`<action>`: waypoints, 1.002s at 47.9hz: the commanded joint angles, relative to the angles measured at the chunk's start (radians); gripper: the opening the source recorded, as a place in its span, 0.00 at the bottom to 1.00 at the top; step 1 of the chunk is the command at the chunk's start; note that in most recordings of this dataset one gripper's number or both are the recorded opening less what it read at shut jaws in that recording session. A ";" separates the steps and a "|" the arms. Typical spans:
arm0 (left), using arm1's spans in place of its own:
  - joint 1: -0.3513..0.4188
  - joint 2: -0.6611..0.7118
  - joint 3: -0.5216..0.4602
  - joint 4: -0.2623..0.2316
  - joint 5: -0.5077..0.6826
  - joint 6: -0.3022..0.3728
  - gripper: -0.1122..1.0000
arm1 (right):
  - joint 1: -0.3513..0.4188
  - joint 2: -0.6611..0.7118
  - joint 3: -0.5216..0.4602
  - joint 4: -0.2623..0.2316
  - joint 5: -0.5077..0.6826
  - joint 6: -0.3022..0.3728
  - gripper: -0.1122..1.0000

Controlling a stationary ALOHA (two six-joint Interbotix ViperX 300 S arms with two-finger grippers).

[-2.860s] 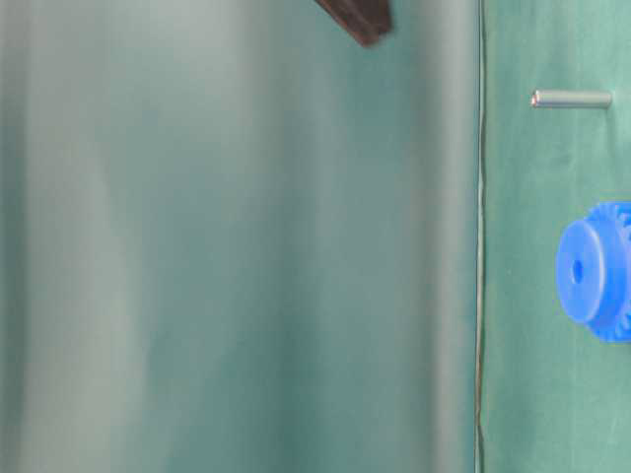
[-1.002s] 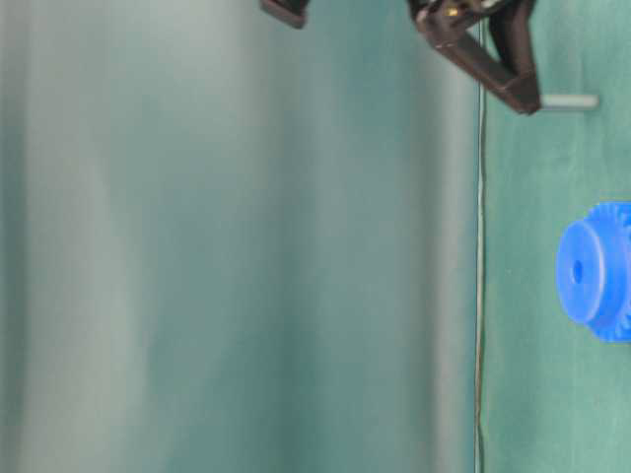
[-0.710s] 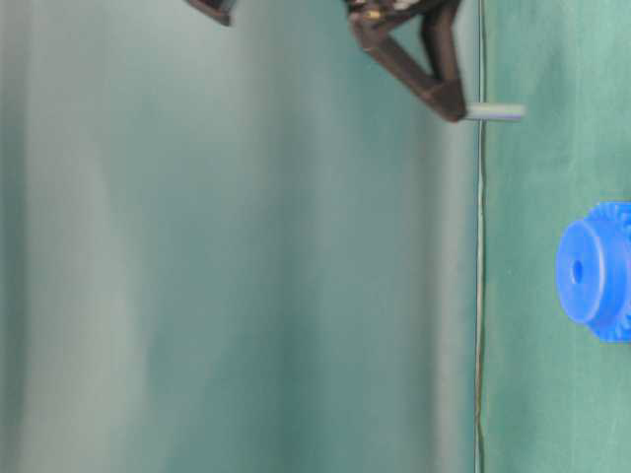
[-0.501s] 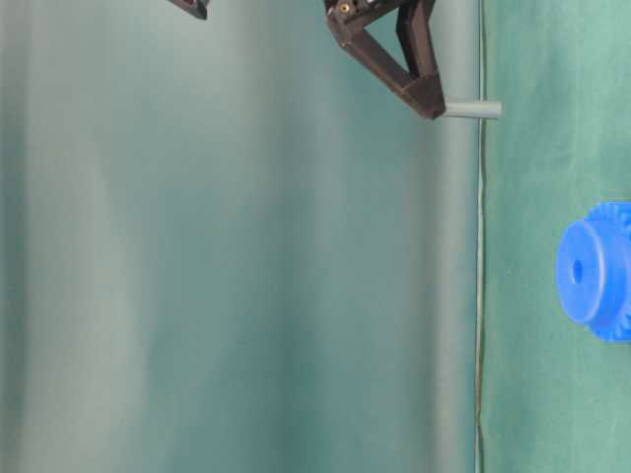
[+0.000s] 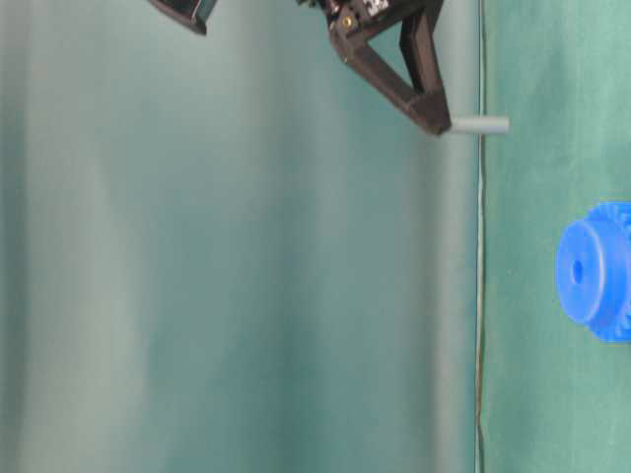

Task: Insert the shaft placed at a random location into the center hole of the medium gear at another random location.
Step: 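Lift the shaft and carry it over the blue gear's center hole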

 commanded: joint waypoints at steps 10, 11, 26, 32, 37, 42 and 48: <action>0.000 0.009 -0.020 0.002 -0.005 -0.002 0.10 | 0.069 0.077 -0.127 0.017 -0.011 -0.005 0.22; 0.000 0.008 -0.020 0.003 -0.005 -0.002 0.10 | 0.072 0.083 -0.137 0.017 -0.011 -0.005 0.22; 0.000 0.009 -0.021 0.003 -0.003 -0.002 0.10 | 0.118 0.166 -0.253 0.017 -0.002 -0.003 0.22; 0.000 0.009 -0.020 0.003 0.003 -0.002 0.10 | 0.127 0.186 -0.279 0.017 0.005 -0.002 0.22; 0.002 0.009 -0.020 0.003 0.008 -0.002 0.10 | 0.129 0.195 -0.288 0.018 0.012 -0.002 0.22; 0.002 0.009 -0.020 0.003 0.008 -0.002 0.10 | 0.130 0.199 -0.287 0.018 0.012 -0.003 0.22; 0.002 0.008 -0.020 0.002 0.008 -0.003 0.10 | 0.129 0.210 -0.282 0.017 0.011 -0.003 0.22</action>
